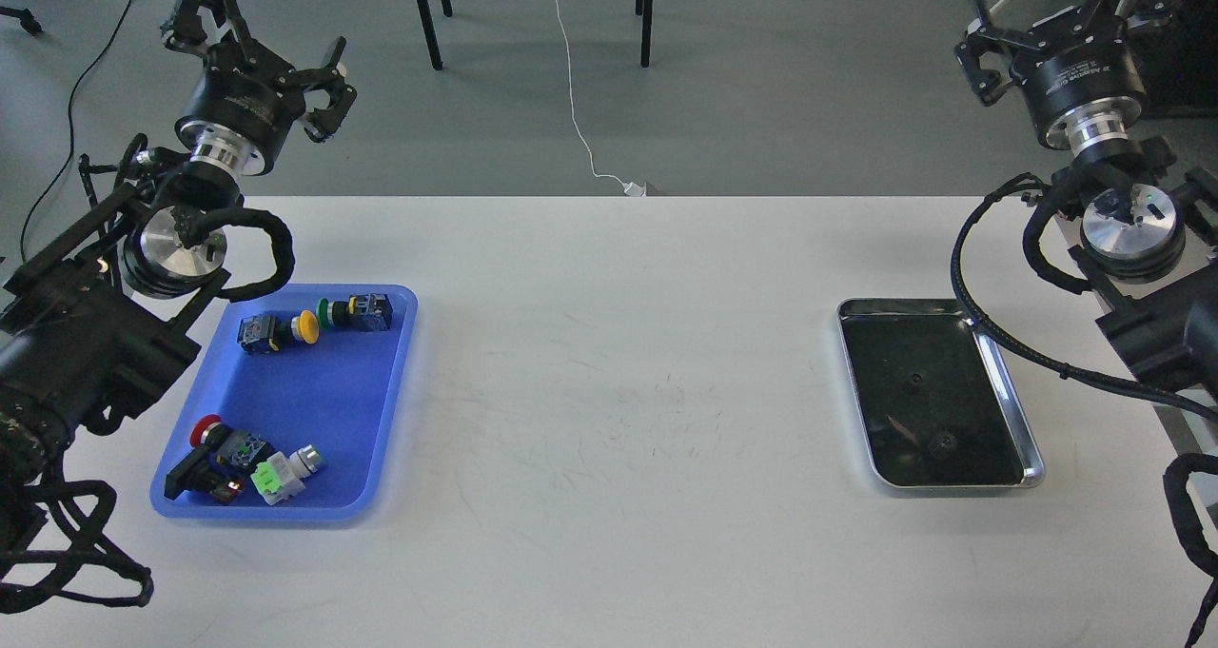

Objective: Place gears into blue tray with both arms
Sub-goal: 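Swing the right arm out and reach the right gripper over the metal tray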

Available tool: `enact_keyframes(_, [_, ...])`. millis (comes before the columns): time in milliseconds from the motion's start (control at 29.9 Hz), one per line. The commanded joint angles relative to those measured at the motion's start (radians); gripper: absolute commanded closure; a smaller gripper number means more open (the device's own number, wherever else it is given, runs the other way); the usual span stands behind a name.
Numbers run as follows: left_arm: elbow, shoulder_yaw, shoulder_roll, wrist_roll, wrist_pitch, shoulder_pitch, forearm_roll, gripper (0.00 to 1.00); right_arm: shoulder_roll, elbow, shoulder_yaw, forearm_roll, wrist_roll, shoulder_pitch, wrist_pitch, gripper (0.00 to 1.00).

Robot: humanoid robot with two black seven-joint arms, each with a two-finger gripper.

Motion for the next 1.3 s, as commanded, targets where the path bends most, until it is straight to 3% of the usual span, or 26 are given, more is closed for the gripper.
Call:
enact_keyframes(0, [0.000, 0.002, 0.003, 0.001, 0.005, 0.001, 0.002, 0.02, 0.001, 0.003, 0.005, 0.002, 0.000, -0.015, -0.001, 0.01])
enact_keyframes(301, [0.000, -0.001, 0.004, 0.002, 0.017, -0.011, 0.000, 0.02, -0.025, 0.015, -0.018, -0.013, -0.012, -0.006, 0.005, 0.01])
enact_keyframes(435, [0.000, 0.013, 0.000, -0.001, 0.028, -0.011, 0.008, 0.02, -0.107, 0.037, -0.100, -0.027, -0.015, 0.070, 0.001, 0.01])
enact_keyframes(669, [-0.005, 0.009, -0.005, -0.010, 0.026, -0.009, 0.009, 0.02, -0.172, 0.043, -0.488, -0.043, -0.014, 0.343, 0.001, 0.02])
enact_keyframes(836, [-0.014, 0.009, -0.005, -0.005, 0.025, -0.011, 0.009, 0.02, -0.184, 0.144, -0.848, -0.160, -0.009, 0.546, -0.001, 0.03])
enact_keyframes(1137, [-0.049, 0.002, 0.044, -0.010, 0.015, 0.003, 0.009, 0.02, -0.184, 0.371, -1.363, -0.573, -0.008, 0.805, -0.021, 0.04])
enact_keyframes(1271, [-0.049, 0.002, 0.053, -0.011, 0.014, 0.004, 0.008, 0.02, -0.209, 0.498, -1.534, -0.835, -0.002, 0.856, -0.117, 0.08])
